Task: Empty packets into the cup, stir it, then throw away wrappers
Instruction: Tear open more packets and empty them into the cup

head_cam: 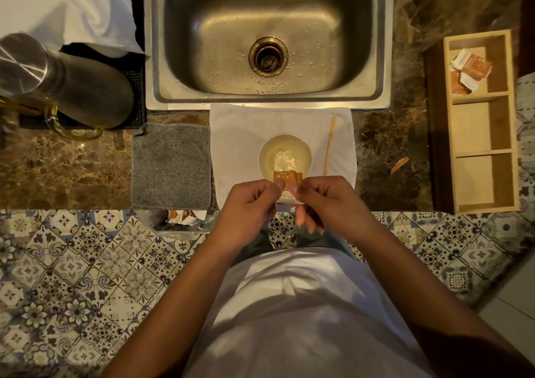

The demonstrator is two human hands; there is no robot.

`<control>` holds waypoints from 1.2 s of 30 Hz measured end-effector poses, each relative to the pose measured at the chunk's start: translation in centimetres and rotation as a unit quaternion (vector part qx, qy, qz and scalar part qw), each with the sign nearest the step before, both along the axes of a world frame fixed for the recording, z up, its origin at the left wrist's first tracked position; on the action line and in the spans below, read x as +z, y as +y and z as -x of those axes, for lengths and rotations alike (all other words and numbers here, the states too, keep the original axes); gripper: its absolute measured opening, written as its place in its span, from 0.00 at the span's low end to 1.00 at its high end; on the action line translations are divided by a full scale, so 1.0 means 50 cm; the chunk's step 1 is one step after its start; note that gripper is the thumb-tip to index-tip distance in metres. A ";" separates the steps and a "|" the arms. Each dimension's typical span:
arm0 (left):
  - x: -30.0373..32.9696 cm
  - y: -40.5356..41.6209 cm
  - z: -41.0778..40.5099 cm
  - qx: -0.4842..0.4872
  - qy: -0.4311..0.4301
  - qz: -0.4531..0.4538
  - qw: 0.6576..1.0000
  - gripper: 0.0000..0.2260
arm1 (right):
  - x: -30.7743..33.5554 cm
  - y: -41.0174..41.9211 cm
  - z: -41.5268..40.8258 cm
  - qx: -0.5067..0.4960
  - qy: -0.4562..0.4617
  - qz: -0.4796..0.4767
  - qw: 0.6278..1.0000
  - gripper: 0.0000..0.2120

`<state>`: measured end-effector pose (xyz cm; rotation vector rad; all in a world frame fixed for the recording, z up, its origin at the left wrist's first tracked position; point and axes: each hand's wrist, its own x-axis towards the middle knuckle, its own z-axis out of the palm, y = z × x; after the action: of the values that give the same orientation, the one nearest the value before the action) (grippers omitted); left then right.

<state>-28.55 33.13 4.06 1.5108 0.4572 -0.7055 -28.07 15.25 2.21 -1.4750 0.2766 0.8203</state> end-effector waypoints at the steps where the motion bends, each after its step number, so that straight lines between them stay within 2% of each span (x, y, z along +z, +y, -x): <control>1: 0.002 -0.001 -0.002 0.003 0.005 0.006 1.000 0.22 | 0.001 0.000 -0.002 0.000 0.001 -0.001 1.000 0.22; 15: 0.014 0.003 -0.015 -0.008 0.011 -0.002 1.000 0.23 | 0.013 0.003 -0.015 0.007 0.010 -0.008 1.000 0.17; 36: 0.022 0.000 -0.027 -0.002 0.028 0.002 1.000 0.23 | 0.036 -0.001 -0.030 0.000 0.009 0.002 1.000 0.22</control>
<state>-27.20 33.13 5.16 1.4904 0.4961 -0.7530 -26.59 15.19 4.03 -1.4722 0.2914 0.8345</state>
